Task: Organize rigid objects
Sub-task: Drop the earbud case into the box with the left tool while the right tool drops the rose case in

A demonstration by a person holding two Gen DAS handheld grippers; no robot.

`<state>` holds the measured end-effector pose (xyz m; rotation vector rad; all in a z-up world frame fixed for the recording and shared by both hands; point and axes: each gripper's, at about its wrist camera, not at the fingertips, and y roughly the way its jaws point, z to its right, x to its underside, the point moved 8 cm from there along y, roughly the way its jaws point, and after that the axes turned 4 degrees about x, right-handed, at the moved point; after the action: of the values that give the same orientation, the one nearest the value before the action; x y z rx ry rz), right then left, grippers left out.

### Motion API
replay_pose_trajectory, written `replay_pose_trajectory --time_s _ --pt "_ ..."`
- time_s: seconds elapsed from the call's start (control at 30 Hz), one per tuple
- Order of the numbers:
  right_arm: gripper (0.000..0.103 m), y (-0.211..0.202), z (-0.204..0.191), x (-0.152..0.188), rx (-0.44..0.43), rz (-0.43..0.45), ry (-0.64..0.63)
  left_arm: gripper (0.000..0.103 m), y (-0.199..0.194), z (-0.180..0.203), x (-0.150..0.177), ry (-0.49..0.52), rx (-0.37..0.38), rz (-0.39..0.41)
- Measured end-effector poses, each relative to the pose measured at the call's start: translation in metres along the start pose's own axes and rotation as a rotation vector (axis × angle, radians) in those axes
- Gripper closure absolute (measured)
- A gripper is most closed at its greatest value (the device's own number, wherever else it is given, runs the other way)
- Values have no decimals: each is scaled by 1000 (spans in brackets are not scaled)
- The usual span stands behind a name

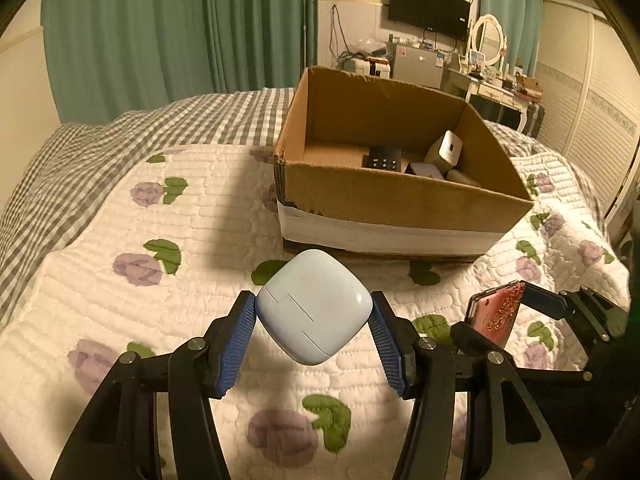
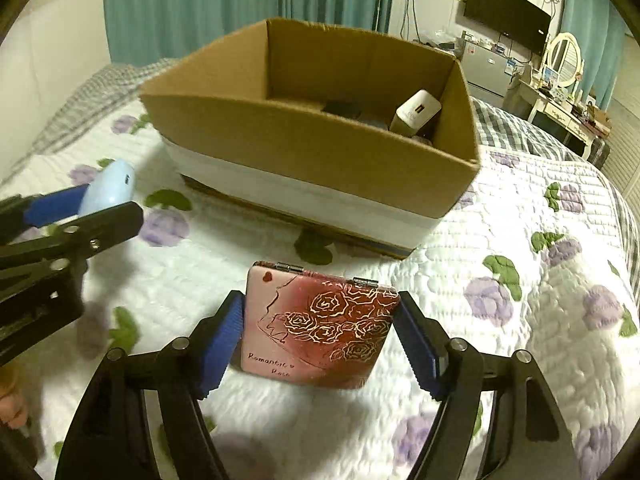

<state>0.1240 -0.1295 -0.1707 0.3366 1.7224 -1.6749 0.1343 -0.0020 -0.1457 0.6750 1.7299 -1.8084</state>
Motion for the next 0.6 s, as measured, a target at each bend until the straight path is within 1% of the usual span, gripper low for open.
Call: replay_pose_trajectory --time_s 0.23,0.33,0.43,0.6 --pt "29 -46 -2 -8 -56 77 44 45 -30 11 -8 9 11 37" --pt "29 -64 2 -26 -72 120 58 45 -44 15 -21 16 10 68" --pt "29 -85 6 -44 -73 174 67 45 -57 20 -42 27 18 106" --pt "29 -115 21 -82 -65 257 58 45 -65 25 -83 46 28 159"
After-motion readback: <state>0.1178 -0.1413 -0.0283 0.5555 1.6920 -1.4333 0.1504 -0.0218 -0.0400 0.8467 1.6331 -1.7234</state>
